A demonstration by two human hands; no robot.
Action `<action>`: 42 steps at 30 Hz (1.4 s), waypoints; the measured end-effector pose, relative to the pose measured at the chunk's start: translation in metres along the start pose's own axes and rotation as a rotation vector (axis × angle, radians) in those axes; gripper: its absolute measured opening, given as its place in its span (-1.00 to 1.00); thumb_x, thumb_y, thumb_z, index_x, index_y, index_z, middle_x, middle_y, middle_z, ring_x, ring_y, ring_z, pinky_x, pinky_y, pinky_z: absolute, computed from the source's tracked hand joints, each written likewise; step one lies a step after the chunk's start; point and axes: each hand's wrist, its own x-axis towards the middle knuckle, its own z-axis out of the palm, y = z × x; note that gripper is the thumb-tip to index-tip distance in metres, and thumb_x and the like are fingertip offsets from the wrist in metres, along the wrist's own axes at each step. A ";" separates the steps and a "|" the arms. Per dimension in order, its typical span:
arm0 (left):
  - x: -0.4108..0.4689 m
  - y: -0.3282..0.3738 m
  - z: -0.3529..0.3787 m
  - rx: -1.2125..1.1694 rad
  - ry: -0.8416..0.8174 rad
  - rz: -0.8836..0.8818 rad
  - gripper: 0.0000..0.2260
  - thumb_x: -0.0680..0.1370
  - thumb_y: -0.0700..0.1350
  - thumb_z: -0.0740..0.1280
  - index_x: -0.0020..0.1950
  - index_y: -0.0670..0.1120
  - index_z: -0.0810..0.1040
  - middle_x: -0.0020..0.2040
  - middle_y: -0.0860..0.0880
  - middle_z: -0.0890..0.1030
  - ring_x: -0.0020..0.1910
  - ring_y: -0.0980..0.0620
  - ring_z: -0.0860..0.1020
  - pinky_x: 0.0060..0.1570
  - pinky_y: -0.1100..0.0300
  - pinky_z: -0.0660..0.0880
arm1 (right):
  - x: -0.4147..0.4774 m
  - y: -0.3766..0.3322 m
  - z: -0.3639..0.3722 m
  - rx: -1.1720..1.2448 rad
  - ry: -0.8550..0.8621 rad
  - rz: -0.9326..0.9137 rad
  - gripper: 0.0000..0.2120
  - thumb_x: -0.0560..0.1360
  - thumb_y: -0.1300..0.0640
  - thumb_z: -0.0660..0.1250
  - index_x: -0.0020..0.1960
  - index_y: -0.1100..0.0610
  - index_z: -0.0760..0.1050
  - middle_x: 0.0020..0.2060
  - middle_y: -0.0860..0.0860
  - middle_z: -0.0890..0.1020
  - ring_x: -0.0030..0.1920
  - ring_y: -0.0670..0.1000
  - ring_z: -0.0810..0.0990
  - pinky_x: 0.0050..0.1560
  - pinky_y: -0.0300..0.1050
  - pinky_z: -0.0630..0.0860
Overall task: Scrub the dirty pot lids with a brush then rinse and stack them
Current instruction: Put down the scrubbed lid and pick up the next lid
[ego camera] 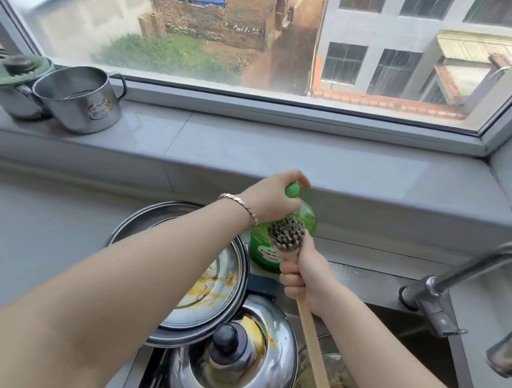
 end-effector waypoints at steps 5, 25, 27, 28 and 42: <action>-0.004 -0.041 -0.004 0.241 -0.219 -0.176 -0.43 0.49 0.29 0.09 0.48 0.19 0.16 0.49 -0.08 0.24 0.48 -0.11 0.18 0.45 -0.12 0.06 | -0.003 0.004 0.001 -0.069 -0.008 -0.002 -0.52 0.57 -0.28 -0.07 -0.24 0.08 0.30 -0.61 -0.09 0.15 -0.64 -0.14 0.05 -0.64 -0.40 -0.01; 0.019 0.019 -0.003 -0.097 -0.002 -0.183 -0.68 0.66 0.00 0.04 0.10 -0.16 0.50 0.01 -0.04 0.64 -0.35 0.09 0.35 -0.30 0.24 0.32 | -0.006 0.003 0.012 -0.003 -0.054 0.025 -0.52 0.57 -0.28 -0.04 -0.13 0.08 0.40 -0.62 -0.09 0.19 -0.65 -0.13 0.09 -0.66 -0.39 0.03; 0.020 0.020 0.001 -0.159 0.027 -0.248 -0.72 0.65 -0.03 0.05 0.18 -0.16 0.44 0.12 -0.04 0.62 -0.22 0.06 0.41 -0.23 0.21 0.33 | -0.004 0.003 0.013 0.013 -0.052 0.030 -0.52 0.57 -0.28 -0.03 -0.13 0.09 0.40 -0.63 -0.09 0.19 -0.65 -0.13 0.09 -0.66 -0.39 0.03; 0.022 0.020 0.004 -0.195 0.044 -0.271 -0.75 0.65 -0.05 0.06 0.13 -0.15 0.44 0.15 -0.05 0.62 -0.13 0.03 0.43 -0.15 0.20 0.31 | -0.003 0.003 0.013 0.018 -0.047 0.031 -0.52 0.57 -0.27 -0.03 -0.12 0.09 0.40 -0.63 -0.09 0.20 -0.66 -0.13 0.09 -0.65 -0.40 0.03; 0.021 0.019 0.012 -0.264 0.145 -0.384 -0.76 0.63 -0.13 0.00 -0.10 -0.15 0.40 -0.10 -0.11 0.47 -0.07 -0.06 0.39 -0.10 0.20 0.27 | -0.004 0.008 0.010 0.005 -0.033 0.032 -0.52 0.57 -0.27 -0.03 -0.15 0.11 0.38 -0.62 -0.08 0.20 -0.64 -0.12 0.08 -0.65 -0.36 0.03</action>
